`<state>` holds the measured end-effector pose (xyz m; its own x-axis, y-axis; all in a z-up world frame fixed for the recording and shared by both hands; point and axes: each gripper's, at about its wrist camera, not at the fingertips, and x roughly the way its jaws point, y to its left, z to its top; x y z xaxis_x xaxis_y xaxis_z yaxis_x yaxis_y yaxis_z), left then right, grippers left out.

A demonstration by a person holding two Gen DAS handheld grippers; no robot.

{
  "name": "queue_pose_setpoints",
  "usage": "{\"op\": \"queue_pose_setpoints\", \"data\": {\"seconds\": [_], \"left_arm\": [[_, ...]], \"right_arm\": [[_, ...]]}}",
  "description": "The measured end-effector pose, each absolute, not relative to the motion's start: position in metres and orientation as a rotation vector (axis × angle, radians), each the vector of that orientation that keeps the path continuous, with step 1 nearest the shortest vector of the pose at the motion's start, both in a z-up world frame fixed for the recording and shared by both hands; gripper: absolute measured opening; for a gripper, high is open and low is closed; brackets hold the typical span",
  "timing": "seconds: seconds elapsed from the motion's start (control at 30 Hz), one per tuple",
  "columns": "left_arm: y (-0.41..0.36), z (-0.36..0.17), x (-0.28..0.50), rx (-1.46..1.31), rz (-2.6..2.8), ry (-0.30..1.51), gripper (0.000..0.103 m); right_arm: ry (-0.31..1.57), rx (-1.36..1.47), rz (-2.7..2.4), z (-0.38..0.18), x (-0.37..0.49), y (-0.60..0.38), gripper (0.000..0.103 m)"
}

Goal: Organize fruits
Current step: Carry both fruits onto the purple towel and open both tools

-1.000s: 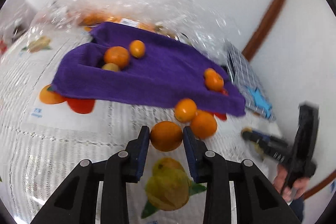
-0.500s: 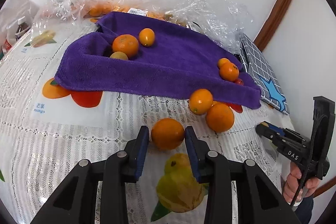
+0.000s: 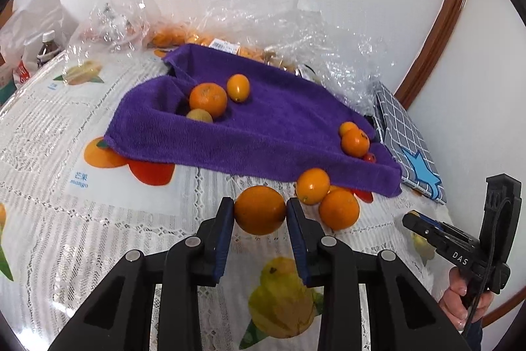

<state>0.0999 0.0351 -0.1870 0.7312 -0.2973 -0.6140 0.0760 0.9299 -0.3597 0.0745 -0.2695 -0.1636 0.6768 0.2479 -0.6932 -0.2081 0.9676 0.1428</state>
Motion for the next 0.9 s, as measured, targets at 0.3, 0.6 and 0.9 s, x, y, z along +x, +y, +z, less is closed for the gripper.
{"op": "queue_pose_setpoints", "data": {"seconds": [0.3,0.6,0.9], "left_arm": [[0.061,-0.17,0.096,-0.417,-0.18,0.641,0.031],[0.077,-0.118,0.139,-0.364,-0.12,0.554,0.031],[0.074,-0.121,0.205,-0.387,-0.1,0.557,0.031]], "right_arm": [[0.779,0.068,0.266,-0.15,0.08,-0.265,0.025],[0.652,-0.012,0.29,-0.091,0.117,-0.231,0.025],[0.685,-0.035,0.34,-0.101,0.173,-0.198,0.025]]}}
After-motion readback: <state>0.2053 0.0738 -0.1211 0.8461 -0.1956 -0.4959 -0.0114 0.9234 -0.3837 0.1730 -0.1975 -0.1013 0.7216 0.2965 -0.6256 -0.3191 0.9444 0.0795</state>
